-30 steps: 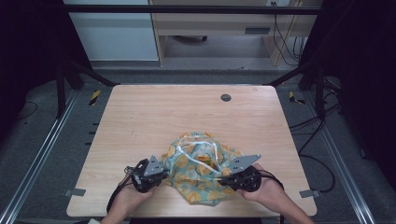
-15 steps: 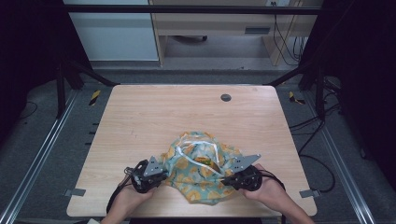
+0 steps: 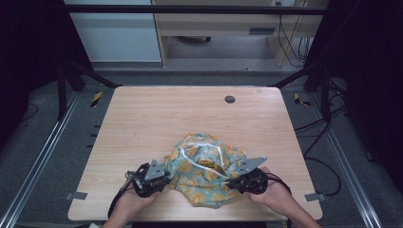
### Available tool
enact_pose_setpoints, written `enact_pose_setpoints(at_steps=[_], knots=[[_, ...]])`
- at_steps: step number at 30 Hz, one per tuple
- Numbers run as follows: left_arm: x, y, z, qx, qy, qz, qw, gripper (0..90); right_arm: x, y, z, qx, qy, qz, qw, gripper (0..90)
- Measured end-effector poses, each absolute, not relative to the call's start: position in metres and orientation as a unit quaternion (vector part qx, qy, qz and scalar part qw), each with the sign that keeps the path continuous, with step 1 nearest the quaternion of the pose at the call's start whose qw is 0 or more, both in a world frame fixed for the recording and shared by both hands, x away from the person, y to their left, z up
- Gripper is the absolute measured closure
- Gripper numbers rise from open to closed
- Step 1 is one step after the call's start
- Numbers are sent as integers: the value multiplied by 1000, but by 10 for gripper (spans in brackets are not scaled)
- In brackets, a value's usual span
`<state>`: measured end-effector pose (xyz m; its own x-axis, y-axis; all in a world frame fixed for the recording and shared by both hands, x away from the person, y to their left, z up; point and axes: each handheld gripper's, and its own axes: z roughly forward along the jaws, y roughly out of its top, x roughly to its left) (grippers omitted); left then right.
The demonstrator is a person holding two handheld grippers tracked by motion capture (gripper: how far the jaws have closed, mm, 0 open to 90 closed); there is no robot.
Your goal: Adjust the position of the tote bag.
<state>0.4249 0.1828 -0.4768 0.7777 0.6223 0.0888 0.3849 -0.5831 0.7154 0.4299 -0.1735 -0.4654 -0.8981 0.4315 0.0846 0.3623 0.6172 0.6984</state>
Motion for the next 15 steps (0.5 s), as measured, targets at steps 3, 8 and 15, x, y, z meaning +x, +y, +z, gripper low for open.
enact_pose_setpoints(at_steps=[3, 8, 15], knots=[[422, 185, -468, 863, 299, 182, 364, 593, 427, -174, -464, 222, 897, 381, 46, 806], [419, 187, -452, 851, 311, 196, 375, 405, 422, -176, -463, 223, 897, 377, 50, 752], [414, 186, -434, 849, 308, 195, 381, 249, 417, -180, -456, 236, 890, 386, 60, 567]])
